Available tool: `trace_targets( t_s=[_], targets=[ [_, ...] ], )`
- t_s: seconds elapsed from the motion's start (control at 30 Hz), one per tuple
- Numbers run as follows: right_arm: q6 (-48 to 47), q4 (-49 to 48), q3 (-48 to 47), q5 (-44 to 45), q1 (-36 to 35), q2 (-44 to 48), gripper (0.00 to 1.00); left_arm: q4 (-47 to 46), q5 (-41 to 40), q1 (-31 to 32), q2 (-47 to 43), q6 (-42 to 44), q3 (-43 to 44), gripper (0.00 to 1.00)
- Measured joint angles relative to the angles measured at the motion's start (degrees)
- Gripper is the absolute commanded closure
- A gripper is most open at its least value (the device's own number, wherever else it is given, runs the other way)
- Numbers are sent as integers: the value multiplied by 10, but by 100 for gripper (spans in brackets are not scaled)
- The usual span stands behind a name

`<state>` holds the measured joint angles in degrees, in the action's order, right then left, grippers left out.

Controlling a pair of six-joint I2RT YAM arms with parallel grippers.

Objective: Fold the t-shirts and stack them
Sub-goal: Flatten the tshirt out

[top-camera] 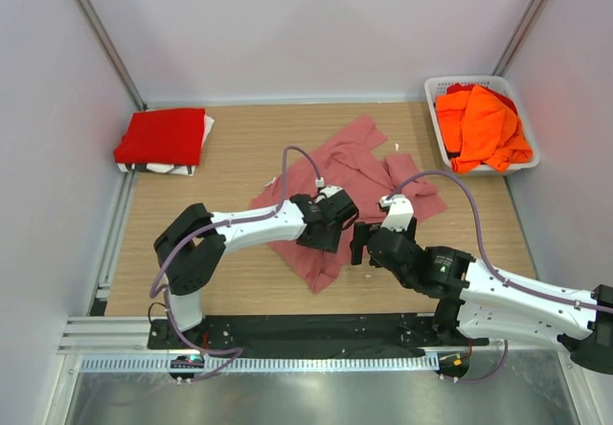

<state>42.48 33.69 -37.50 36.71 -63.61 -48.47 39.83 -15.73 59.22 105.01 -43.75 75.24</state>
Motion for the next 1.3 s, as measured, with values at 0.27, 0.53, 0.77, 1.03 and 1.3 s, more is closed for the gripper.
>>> trace_targets(
  t_s=[0.27, 0.53, 0.77, 1.03, 1.3],
  targets=[
    [2, 7, 0, 0, 0, 0, 0, 0, 6, 2, 21, -16, 0, 100],
    [14, 12, 0, 5, 3, 1, 0, 28, -40, 3, -19, -15, -13, 100],
    [22, 5, 28, -56, 154, 54, 0, 87, -113, -91, -288, -17, -91, 100],
    [32, -40, 41, -236, 401, -20, 0, 156, -141, -239, -494, 21, -154, 100],
    [78, -80, 112, -304, 439, -35, 5, 183, -136, -240, -505, 40, -171, 100]
  ],
)
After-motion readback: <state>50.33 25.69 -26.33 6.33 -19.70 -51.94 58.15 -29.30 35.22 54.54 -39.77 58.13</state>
